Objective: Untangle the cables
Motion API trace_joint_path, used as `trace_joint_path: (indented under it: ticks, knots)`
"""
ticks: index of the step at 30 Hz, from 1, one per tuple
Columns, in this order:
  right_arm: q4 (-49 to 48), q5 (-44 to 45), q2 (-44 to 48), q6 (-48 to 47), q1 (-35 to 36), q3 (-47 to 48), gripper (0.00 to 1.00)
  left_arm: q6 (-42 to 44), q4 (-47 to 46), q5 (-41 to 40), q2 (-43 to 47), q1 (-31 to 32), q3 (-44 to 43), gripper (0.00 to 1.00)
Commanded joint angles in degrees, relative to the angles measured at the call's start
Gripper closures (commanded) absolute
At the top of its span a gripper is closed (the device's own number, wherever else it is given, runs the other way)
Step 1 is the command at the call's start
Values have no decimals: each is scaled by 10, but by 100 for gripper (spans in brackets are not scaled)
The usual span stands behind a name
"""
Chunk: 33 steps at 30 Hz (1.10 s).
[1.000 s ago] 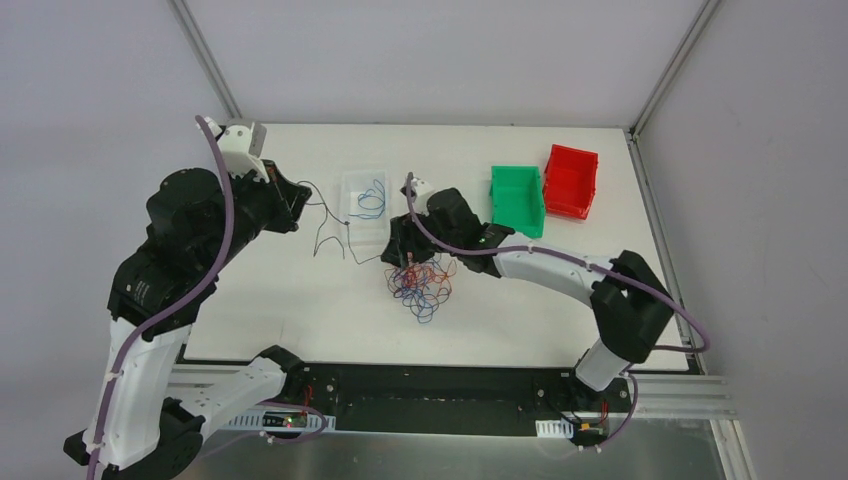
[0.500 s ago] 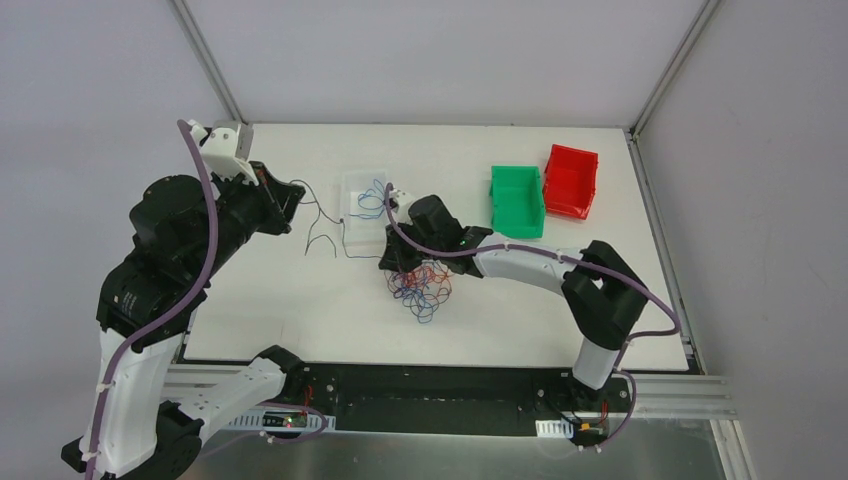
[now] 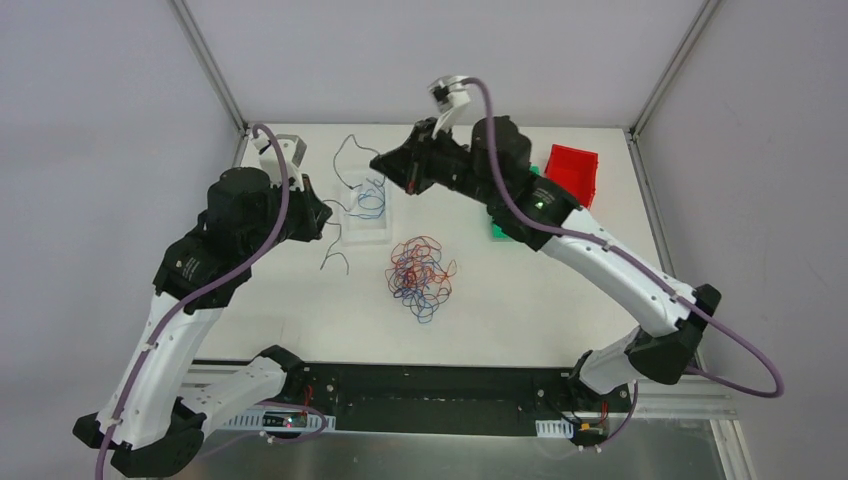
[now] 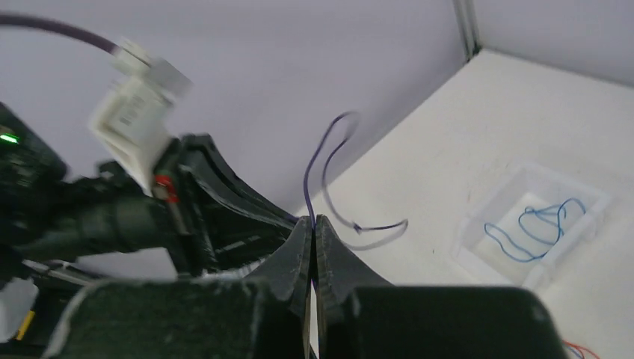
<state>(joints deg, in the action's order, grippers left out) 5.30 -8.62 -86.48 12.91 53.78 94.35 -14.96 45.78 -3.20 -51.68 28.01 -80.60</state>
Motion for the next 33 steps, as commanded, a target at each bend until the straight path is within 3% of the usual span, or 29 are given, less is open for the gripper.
trace_joint_path:
  ticks: [1,5,8,17,24,33]
  knots:
    - [89,100,12,17,1,43,100,-27,-42,47,7,-3,15,100]
    - [104,178,35,48,-10,-14,100,-48,-82,92,-13,-3,23,100]
    - [120,217,65,84,-35,-65,100,-74,-119,169,-59,-3,13,100]
    - [199,266,163,113,-158,-163,100,-149,-273,277,-230,16,-49,100]
    - [217,252,196,88,-242,-183,100,-124,-336,280,-420,83,-200,100]
    - [228,261,161,64,-321,-167,100,-171,-552,323,-637,104,-339,100]
